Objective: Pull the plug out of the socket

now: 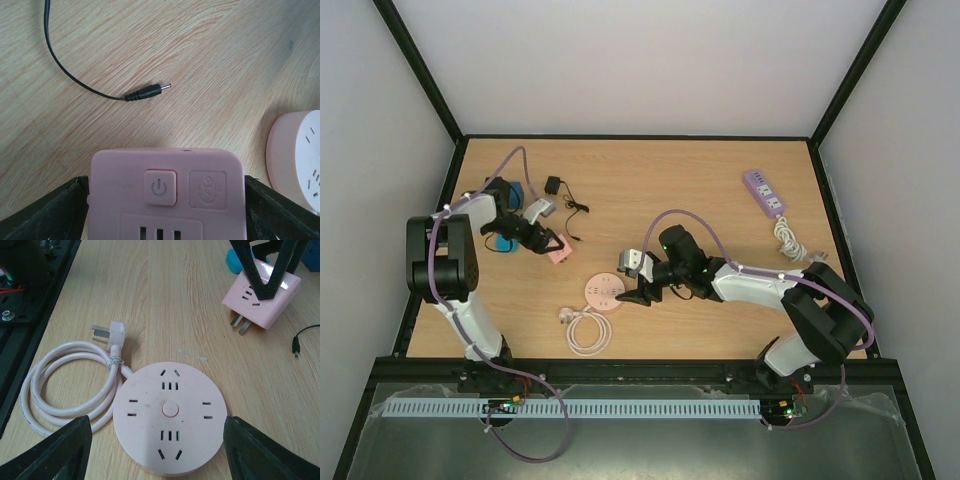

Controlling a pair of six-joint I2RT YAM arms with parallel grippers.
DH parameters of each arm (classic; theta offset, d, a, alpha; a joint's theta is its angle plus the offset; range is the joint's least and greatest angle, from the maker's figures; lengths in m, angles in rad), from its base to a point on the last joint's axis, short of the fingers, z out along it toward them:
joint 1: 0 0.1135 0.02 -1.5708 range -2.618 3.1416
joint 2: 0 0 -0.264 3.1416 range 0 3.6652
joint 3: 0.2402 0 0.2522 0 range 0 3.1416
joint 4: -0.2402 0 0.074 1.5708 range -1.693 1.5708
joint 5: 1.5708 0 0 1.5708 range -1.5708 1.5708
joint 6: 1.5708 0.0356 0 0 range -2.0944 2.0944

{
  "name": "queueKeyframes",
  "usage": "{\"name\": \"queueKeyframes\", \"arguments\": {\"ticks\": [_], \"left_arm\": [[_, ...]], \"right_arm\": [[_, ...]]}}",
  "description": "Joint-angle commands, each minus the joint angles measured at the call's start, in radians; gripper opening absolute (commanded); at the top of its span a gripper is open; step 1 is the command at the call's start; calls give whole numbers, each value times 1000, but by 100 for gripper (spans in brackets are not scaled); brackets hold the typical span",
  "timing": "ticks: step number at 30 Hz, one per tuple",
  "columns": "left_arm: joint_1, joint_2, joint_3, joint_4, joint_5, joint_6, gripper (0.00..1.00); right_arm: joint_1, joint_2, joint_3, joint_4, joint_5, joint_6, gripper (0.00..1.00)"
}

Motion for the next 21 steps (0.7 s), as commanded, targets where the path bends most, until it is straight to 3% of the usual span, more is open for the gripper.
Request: {"name": "queueKeyframes", "arguments": {"ticks": [1, 12, 21], "left_arm": [[9, -52, 18, 20, -22, -13, 82], [10, -95, 21, 41, -47, -30, 82], [12, -129, 3, 18, -71, 7, 75]], "right_arm": [[3, -15, -10, 2, 4, 8, 71], [3, -18, -12, 2, 6, 8, 72], [3, -21, -18, 6, 6, 7, 73]]}}
